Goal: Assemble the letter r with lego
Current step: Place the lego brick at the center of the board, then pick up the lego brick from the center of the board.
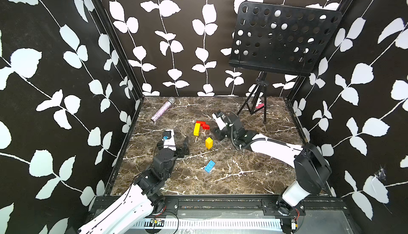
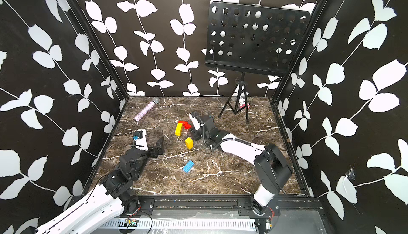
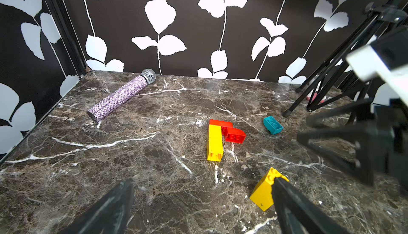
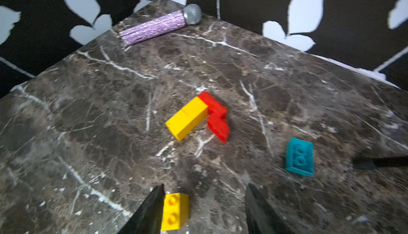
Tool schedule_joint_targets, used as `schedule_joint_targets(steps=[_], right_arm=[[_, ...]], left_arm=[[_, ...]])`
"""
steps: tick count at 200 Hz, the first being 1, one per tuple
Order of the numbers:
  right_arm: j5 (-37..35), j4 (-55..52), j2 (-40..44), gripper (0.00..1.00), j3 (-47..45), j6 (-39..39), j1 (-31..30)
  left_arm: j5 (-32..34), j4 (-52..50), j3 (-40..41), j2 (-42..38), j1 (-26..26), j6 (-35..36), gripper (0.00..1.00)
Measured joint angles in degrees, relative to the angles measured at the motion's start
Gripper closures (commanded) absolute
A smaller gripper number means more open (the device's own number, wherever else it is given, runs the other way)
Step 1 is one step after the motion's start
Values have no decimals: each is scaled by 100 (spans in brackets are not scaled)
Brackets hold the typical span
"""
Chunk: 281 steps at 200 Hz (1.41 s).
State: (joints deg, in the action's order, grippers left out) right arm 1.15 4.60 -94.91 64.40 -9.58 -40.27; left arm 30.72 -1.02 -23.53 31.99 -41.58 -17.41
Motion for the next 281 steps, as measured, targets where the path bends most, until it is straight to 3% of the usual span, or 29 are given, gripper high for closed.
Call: schedule_joint_targets(steps=[51,108,137,167,207,231,281], right_arm=[[140,-933,-1545,43,1473,-140,1200],[527,-1827,-2870,42,2559,107,1320],[544,-2039,-3067,45,2874,170,1316],[431,-2083,-3099,61,2979,249,1318],[341,-2177,-3099,57,2959,299,1318],[332,-2234,-3108,60,2962,356,1318],[337,-2310,-3126,79,3016,415,1318]], left_arm=[[-7,2,2,50,7,-17,1],[-50,9,0,380,28,-81,1],[-98,28,0,529,28,-87,1],[-136,138,0,673,42,-96,1],[-221,267,-37,994,52,-96,1],[-328,299,-188,1283,52,-92,1],[-522,439,-286,1510,52,-76,1]])
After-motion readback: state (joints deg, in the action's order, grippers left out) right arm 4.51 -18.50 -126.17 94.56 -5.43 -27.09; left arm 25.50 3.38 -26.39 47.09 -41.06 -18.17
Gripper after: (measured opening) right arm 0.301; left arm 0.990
